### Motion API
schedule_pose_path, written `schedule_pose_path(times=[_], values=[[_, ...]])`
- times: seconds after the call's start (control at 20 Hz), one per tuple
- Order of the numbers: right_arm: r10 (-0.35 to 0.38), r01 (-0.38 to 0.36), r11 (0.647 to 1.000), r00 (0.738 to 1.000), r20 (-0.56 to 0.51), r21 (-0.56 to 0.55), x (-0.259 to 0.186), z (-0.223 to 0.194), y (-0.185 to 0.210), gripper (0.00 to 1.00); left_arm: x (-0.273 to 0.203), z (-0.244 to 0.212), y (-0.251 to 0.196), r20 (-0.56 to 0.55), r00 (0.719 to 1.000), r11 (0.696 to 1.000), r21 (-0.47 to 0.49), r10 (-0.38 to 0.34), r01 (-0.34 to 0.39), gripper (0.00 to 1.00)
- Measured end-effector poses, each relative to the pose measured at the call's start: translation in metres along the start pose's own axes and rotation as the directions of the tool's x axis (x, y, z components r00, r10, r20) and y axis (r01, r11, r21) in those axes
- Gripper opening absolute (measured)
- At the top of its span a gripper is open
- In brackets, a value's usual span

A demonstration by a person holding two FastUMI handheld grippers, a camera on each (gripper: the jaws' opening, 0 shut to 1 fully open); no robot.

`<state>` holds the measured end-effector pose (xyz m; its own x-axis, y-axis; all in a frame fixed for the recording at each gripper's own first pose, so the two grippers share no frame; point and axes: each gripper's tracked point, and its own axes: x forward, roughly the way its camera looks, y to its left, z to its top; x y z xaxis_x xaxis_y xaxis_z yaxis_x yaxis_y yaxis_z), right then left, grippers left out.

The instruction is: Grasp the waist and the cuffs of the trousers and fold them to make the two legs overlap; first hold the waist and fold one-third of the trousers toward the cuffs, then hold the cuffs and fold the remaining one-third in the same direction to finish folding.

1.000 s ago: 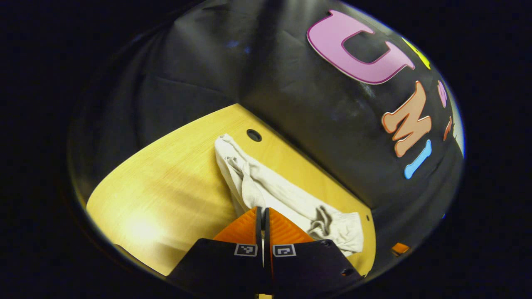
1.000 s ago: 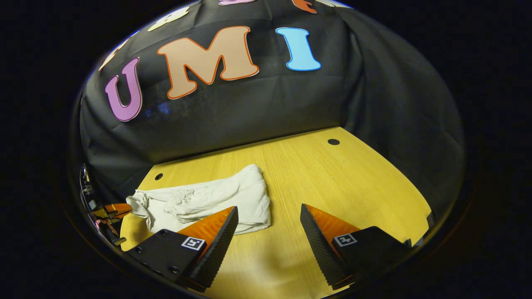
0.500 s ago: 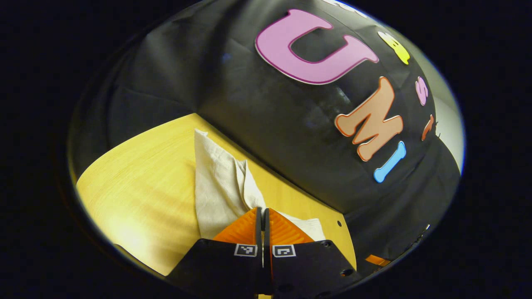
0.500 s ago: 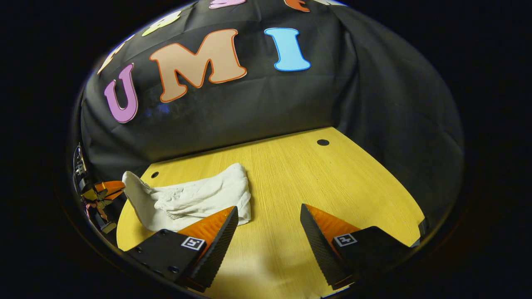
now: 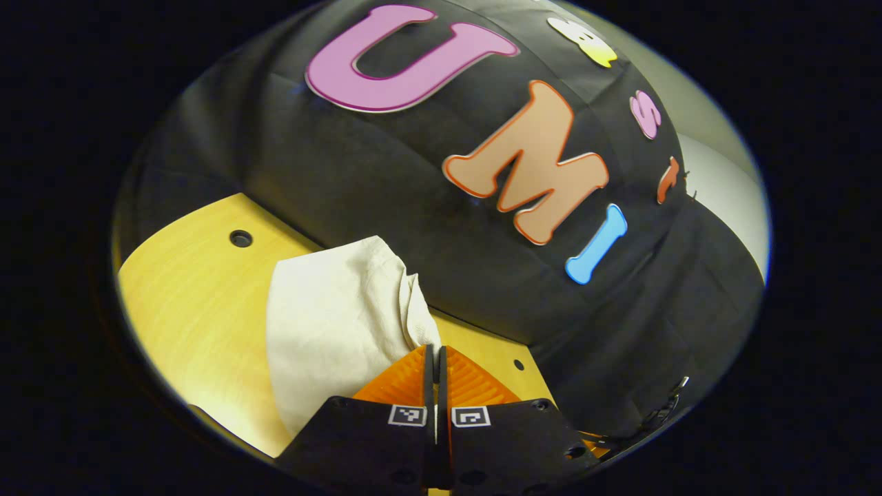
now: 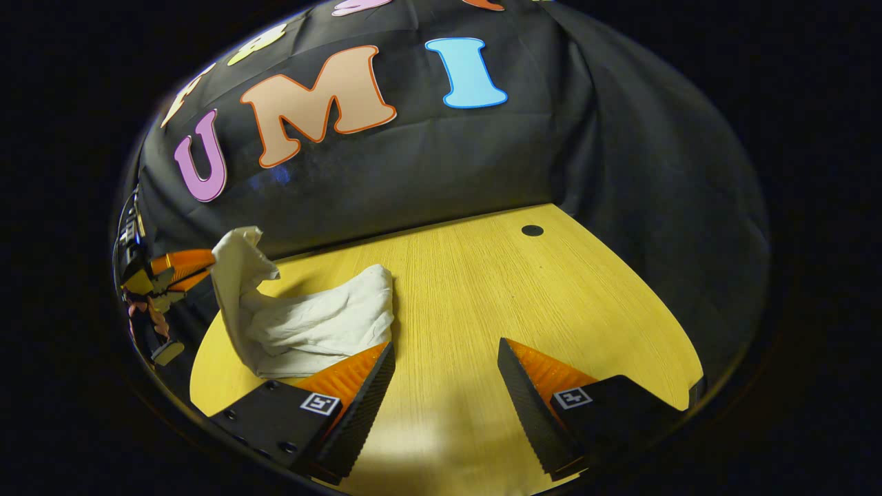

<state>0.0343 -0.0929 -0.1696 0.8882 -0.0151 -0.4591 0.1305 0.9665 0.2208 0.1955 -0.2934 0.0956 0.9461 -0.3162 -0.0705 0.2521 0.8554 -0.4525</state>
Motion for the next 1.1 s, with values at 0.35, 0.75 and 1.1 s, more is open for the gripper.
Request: schedule_pose_path(times=[0.35, 0.75, 1.1], values=[[0.003, -0.003, 1.0, 1.0, 0.003, -0.018, 0.004, 0.003, -0.04, 0.97, 0.032, -0.087, -0.07, -0.148, 0.988, 0.973, 0.217, -0.048, 0.08, 0.0], [0.046, -0.047, 0.998, 0.999, -0.019, -0.044, 0.002, -0.008, -0.04, 0.96, 0.04, -0.186, -0.101, -0.322, 0.945, 0.944, 0.294, -0.05, 0.15, 0.9], [0.12, -0.119, 0.991, 0.993, 0.017, -0.057, -0.012, -0.003, -0.006, 0.97, 0.02, -0.158, -0.091, -0.234, 0.972, 0.941, 0.334, 0.025, 0.056, 0.96]])
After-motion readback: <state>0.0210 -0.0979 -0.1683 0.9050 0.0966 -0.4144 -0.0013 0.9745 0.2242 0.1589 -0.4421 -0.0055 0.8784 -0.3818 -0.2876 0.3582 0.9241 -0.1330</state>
